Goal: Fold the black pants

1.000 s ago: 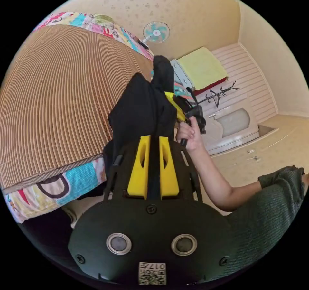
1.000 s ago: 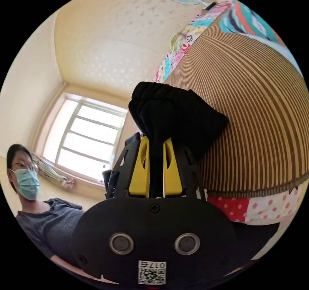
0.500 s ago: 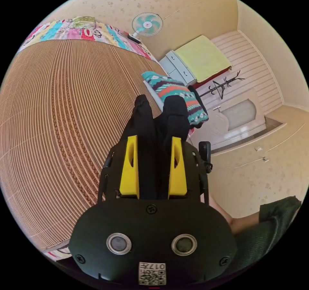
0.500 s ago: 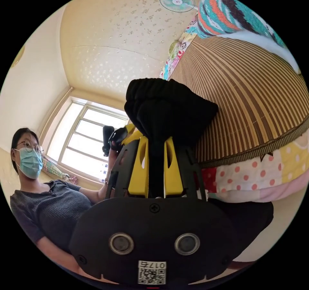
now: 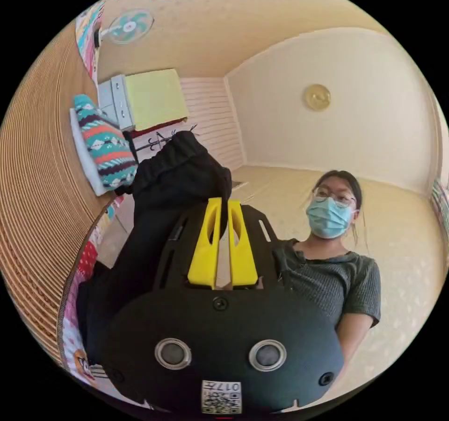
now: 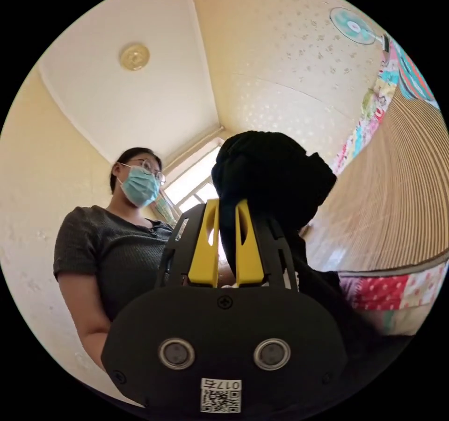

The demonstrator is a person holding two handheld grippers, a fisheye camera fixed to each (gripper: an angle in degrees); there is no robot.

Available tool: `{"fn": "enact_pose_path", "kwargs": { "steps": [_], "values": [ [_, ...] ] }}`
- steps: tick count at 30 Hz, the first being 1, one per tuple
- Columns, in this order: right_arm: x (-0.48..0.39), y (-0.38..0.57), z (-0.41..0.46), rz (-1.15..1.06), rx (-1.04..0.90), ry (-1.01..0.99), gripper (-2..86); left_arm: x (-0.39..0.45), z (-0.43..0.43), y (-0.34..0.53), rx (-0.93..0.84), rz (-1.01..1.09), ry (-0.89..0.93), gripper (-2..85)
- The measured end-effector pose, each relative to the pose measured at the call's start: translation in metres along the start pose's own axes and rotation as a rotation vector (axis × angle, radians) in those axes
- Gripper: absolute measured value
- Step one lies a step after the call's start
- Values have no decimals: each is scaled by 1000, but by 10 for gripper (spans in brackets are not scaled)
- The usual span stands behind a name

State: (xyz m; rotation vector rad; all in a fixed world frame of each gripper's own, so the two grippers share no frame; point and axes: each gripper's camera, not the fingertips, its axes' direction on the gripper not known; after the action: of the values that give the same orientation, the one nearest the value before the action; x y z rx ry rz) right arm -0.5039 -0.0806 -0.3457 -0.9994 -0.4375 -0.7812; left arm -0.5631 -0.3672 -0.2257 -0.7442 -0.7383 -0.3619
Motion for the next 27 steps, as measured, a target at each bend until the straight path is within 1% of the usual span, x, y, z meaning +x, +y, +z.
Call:
{"fn": "enact_pose_path", "kwargs": {
  "steps": [1,3,4,5,6,7,8,9,11,12,13,15,17,18,19,21,23,24,25,27],
  "values": [
    [-15,1,-4,-59,58,-103,20,18,-12,8,52,47,31,5],
    [-37,-3,-9,-123,115,-188,17,95,-59,39,264,217,73,0],
    [-52,-12,-7,-146,116,-184,15,115,-66,44,284,260,65,-1],
    [-61,-20,-2,-158,90,-169,16,162,-67,45,244,355,2,-2],
    [-80,-37,14,-182,14,-139,16,214,-55,44,164,461,-123,-3],
    [-100,-53,33,-216,-54,-100,19,241,-45,44,130,520,-187,-3],
    [-111,-61,42,-230,-77,-71,20,290,-24,45,75,628,-303,-3],
    [-129,-77,60,-241,-99,-22,25,333,-5,46,70,704,-421,-4],
    [-154,-99,87,-271,-121,-23,35,384,20,46,108,756,-555,-5],
    [-166,-116,106,-260,-138,-12,45,411,35,45,123,801,-582,-5],
    [-175,-131,122,-252,-147,13,57,422,41,45,128,827,-572,-5],
    [-181,-146,138,-248,-149,69,85,459,64,47,152,915,-458,-6],
    [-169,-153,150,-129,-171,149,125,470,84,51,184,949,-369,-6],
    [-164,-145,153,-115,-175,211,139,473,96,54,198,967,-317,-6],
    [-162,-129,156,-160,-175,264,150,474,102,56,198,974,-297,-6],
    [-146,-101,161,-137,-187,296,163,474,122,55,176,958,-224,-6],
    [-120,-72,168,-99,-240,192,186,469,132,57,171,948,-170,-6],
    [-101,-51,170,-82,-251,39,210,466,141,59,152,954,-152,-6],
    [-80,-30,170,-48,-242,-99,216,464,145,60,146,953,-147,-6],
    [-49,-3,178,29,-258,-138,223,459,163,68,125,959,-123,-6]
  ]
}}
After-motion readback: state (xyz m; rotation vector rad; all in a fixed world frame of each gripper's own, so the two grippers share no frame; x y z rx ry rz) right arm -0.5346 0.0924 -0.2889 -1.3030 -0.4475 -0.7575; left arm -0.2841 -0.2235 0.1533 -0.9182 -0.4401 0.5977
